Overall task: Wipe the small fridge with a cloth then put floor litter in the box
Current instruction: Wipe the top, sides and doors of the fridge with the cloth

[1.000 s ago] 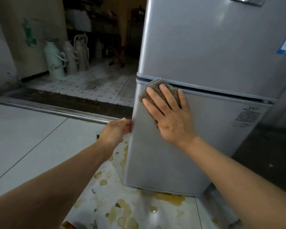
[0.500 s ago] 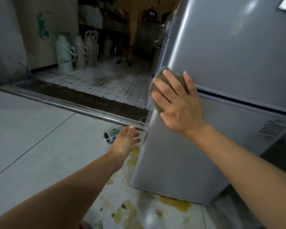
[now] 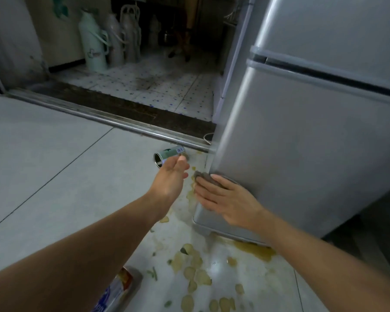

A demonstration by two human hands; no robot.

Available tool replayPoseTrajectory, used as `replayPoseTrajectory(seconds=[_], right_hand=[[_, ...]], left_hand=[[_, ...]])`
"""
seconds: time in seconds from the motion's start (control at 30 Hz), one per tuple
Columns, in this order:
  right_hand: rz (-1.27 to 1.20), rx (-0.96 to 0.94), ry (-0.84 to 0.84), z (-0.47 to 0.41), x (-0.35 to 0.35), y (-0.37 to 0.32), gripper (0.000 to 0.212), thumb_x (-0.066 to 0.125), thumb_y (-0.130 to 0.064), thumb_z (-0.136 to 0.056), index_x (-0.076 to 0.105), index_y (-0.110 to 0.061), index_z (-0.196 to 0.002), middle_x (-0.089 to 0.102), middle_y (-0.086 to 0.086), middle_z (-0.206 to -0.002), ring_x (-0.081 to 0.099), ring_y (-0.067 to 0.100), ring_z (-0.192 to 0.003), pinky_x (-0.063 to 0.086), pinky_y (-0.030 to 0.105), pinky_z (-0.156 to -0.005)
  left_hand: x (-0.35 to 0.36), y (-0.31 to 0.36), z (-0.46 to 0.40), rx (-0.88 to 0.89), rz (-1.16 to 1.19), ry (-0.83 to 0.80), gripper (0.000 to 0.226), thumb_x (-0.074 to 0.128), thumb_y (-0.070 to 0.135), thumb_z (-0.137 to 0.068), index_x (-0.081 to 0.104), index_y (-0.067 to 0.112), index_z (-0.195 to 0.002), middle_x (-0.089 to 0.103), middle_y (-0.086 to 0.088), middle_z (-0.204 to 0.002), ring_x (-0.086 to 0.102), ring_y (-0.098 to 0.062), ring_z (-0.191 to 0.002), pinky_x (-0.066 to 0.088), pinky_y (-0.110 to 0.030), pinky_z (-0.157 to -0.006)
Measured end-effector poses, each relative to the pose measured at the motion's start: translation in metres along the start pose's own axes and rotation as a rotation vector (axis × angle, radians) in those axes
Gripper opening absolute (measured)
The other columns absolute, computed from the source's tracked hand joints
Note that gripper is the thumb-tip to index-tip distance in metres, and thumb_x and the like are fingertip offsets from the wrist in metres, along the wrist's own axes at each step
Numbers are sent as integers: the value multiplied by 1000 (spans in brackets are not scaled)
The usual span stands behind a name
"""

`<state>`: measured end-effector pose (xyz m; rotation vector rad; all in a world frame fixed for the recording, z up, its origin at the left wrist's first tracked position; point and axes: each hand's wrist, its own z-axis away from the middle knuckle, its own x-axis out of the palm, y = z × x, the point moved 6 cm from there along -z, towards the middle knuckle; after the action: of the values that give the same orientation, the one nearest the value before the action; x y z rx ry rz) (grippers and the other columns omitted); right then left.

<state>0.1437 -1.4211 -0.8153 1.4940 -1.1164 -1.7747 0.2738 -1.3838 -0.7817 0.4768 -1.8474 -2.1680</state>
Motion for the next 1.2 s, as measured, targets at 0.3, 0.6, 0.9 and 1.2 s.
replayPoseTrajectory(seconds=[0.3,0.6,0.9,1.2], right_hand=[[14,558,546,66,-26,119,46,38,-14,-100,33,-19,-145,30,3,-152,23,25,-143,8,43,-117],[-26,143,203,100,27,24,74,52,-11,-80,24,-19,-148,18,-3,-154,16,14,-143,1,39,-117],[-58,637,456,144,10,115,53,35,-13,-97,24,-23,-147,25,1,-151,12,23,-145,7,41,-115],[-61,362,217,185,41,59,63,24,1,-86,28,-22,-144,27,-5,-151,30,16,-138,14,40,-113]], left_hand=[[48,28,-3,135,-95,-39,33,54,4,-85,54,22,-113,63,8,-100,60,-6,-90,45,-16,-73],[55,37,-6,239,-384,230,41,78,33,-71,53,20,-102,62,4,-92,62,-17,-87,51,-31,-79],[53,36,-8,215,-404,229,39,78,31,-71,55,17,-99,65,-2,-95,63,-22,-88,52,-37,-86],[53,35,-12,184,-407,173,37,78,30,-72,56,16,-99,67,-7,-98,65,-26,-87,54,-42,-83]])
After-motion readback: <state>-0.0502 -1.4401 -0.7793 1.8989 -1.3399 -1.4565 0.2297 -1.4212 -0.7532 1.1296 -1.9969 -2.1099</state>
